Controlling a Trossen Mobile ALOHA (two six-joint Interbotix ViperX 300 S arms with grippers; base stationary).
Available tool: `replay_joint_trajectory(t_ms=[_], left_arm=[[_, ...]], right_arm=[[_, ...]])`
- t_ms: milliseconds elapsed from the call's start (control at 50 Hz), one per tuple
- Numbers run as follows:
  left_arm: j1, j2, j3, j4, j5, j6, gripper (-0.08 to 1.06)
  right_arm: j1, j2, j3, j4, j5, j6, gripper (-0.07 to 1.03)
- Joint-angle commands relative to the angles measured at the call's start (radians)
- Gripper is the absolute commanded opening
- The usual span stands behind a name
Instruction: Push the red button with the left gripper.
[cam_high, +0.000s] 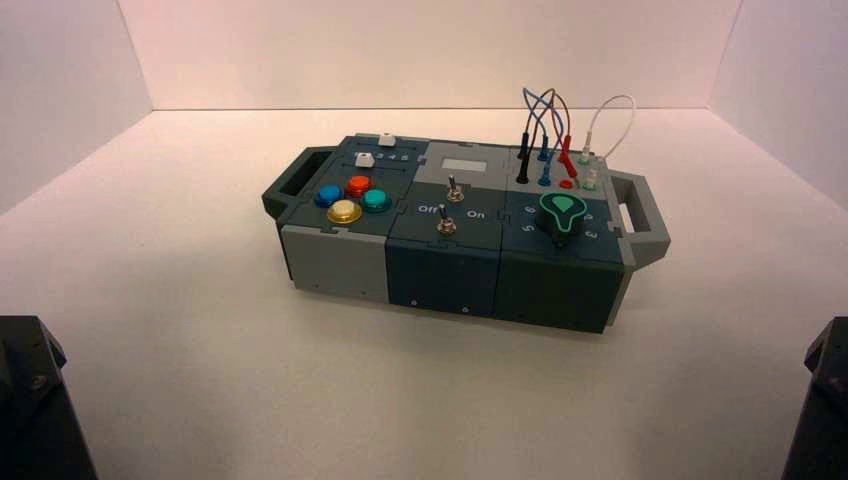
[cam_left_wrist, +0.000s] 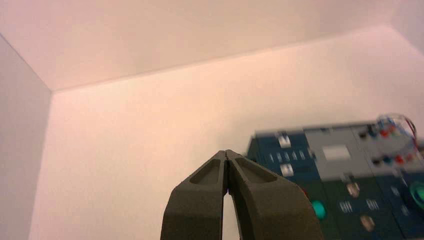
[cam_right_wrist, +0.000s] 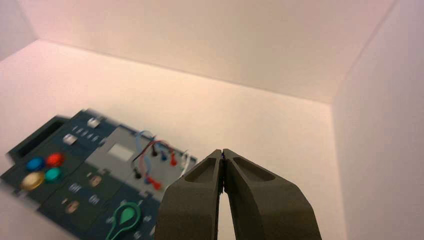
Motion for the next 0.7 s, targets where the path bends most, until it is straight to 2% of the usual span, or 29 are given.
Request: replay_joint_trajectory(t_ms=[20,140,480,700], left_arm=[[-0.020,-0.002,-0.038,0.002,0.071,0.005,-0.03],[-0.038,-0.009,-0.025,0.002,0.091,0.005,-0.03],[-0.057,-0.014,-0.009,0.000,0.098,0.005,-0.03],[-0.083,-0.014,-0.011,-0.005,0.115,0.002,-0.03]], right_arm=[[0.054,0.032,-0.041,0.006,0.015,-0.003,-0.02],[0.087,0.043,-0.043,0.009,0.018,0.003,-0.02],[0.095,0.058,-0.052,0.011,0.048,-0.005,-0.02],[0.138,0.067,-0.054,0.009,0.061,-0.005,-0.02]])
